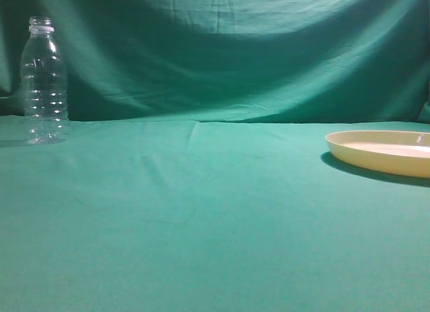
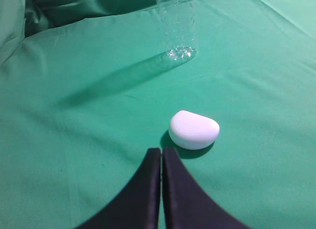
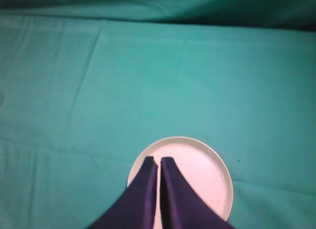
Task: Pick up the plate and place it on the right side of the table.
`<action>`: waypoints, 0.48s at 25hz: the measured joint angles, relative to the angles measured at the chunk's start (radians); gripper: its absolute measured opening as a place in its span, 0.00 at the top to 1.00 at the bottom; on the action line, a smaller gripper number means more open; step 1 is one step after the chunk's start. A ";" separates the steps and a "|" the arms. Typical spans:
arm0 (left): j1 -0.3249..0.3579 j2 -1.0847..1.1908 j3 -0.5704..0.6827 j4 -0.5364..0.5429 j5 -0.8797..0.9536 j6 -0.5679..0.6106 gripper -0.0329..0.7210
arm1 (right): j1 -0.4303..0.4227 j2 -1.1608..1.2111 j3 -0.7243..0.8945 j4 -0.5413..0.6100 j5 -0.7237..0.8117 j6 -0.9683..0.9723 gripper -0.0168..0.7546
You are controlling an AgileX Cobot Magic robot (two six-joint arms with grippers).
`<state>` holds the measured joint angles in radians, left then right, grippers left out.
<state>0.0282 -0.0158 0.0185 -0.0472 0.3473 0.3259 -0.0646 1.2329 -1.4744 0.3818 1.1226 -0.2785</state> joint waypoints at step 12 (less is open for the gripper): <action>0.000 0.000 0.000 0.000 0.000 0.000 0.96 | 0.000 -0.606 0.479 0.006 -0.208 -0.019 0.98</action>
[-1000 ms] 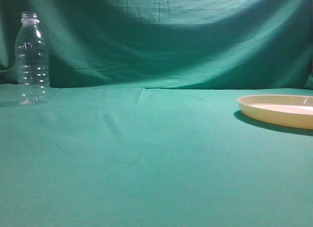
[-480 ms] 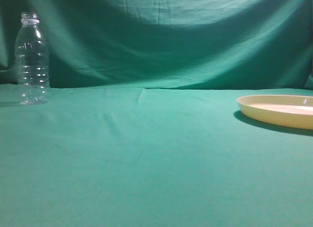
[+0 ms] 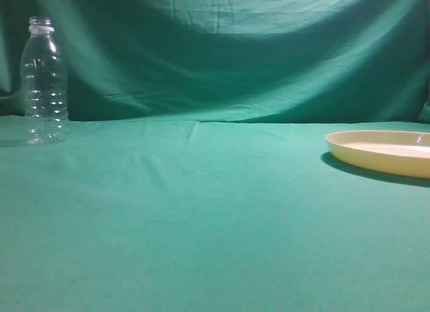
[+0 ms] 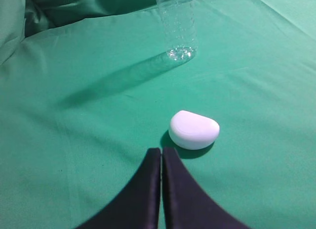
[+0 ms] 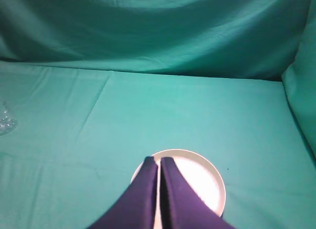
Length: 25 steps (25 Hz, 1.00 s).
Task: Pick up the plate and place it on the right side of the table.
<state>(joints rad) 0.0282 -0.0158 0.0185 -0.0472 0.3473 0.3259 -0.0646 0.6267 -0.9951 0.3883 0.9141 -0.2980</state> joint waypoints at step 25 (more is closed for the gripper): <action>0.000 0.000 0.000 0.000 0.000 0.000 0.96 | 0.000 -0.482 0.320 -0.137 -0.152 -0.044 0.98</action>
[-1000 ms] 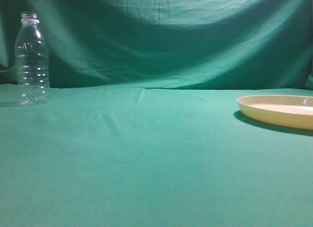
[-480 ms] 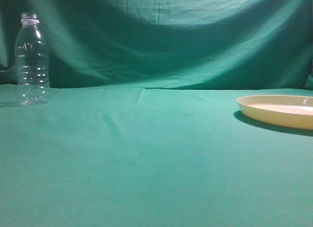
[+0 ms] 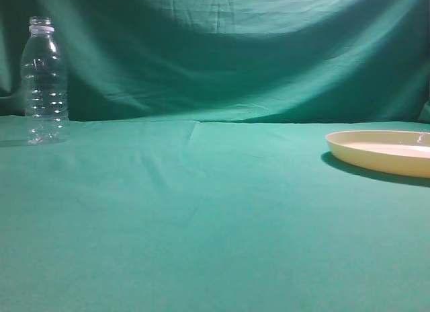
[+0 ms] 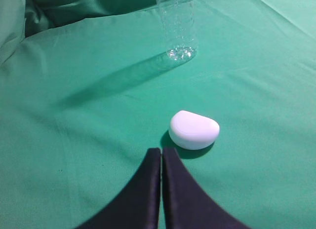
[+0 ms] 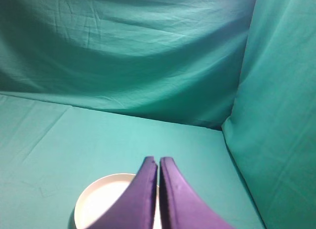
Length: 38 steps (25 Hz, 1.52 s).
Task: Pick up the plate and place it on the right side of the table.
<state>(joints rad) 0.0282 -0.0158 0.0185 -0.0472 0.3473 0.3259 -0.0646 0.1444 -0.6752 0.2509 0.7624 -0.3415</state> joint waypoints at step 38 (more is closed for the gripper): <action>0.000 0.000 0.000 0.000 0.000 0.000 0.96 | 0.181 -0.155 0.697 -0.129 -0.351 0.268 0.98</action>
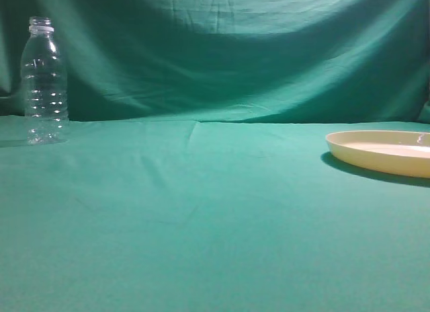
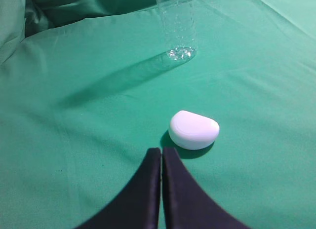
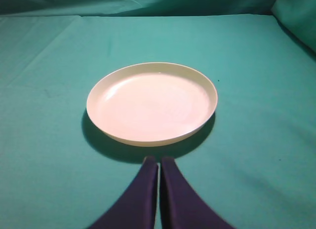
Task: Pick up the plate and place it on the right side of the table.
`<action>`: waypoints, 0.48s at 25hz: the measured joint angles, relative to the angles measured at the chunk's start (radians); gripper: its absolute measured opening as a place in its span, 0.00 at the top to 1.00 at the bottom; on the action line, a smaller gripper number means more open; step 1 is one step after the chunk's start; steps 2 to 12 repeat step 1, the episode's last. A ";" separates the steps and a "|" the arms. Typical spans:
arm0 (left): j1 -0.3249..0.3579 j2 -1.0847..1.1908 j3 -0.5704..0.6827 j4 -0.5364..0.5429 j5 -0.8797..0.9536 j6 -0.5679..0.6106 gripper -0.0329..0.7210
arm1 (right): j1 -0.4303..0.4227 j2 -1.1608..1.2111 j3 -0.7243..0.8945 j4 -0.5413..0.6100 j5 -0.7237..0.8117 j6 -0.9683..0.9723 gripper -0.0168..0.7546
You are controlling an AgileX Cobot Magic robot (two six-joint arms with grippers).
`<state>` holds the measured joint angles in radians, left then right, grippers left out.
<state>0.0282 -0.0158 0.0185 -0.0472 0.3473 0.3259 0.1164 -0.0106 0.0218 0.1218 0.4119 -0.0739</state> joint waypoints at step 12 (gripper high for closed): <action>0.000 0.000 0.000 0.000 0.000 0.000 0.96 | 0.000 0.000 0.000 0.000 0.000 0.000 0.98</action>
